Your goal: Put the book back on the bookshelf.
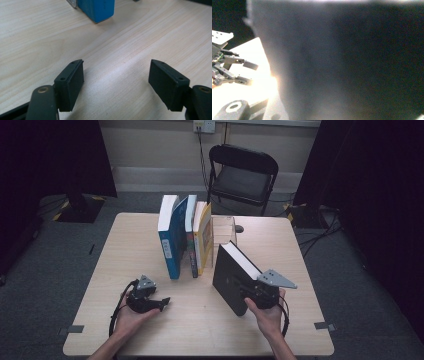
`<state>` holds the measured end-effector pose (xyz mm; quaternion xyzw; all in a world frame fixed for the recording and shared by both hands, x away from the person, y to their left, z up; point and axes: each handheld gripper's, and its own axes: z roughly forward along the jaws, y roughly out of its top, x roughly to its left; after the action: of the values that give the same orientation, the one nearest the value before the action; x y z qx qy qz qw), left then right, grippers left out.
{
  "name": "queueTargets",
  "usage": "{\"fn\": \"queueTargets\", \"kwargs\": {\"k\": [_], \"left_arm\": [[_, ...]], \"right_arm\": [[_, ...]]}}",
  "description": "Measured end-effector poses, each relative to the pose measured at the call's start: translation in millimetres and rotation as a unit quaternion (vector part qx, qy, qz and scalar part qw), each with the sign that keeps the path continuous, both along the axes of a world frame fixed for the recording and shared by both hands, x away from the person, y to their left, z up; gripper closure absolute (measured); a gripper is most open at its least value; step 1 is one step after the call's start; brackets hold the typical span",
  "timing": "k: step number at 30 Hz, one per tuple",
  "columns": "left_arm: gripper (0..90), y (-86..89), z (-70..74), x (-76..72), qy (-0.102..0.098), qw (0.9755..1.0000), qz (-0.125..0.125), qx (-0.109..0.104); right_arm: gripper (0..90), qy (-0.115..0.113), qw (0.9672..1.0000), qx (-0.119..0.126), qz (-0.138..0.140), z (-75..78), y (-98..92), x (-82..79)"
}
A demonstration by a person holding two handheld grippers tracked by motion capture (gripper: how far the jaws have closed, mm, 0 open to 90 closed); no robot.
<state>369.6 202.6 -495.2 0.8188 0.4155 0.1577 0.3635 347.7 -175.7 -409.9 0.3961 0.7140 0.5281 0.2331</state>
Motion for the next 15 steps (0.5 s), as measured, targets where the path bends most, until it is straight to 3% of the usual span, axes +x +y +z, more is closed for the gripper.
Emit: {"fn": "queueTargets", "kwargs": {"k": [1, 3, 15], "left_arm": [[26.8, -0.9, -1.5, -0.7, -0.011, 0.9998, -0.007, 0.012], [23.9, -1.2, -5.0, -1.5, -0.024, 0.9997, -0.009, 0.003], [23.6, 3.3, -4.9, 1.9, -0.023, 0.9997, 0.000, 0.004]], "right_arm": [[51.8, 0.001, 1.0000, -0.003, 0.000, 0.8, 0.5, 0.3], [51.5, 0.002, 1.0000, -0.008, 0.004, 1.5, 1.3, -0.3], [47.2, 0.047, 0.9985, -0.022, 0.015, 19.8, 0.1, 3.0]]}}
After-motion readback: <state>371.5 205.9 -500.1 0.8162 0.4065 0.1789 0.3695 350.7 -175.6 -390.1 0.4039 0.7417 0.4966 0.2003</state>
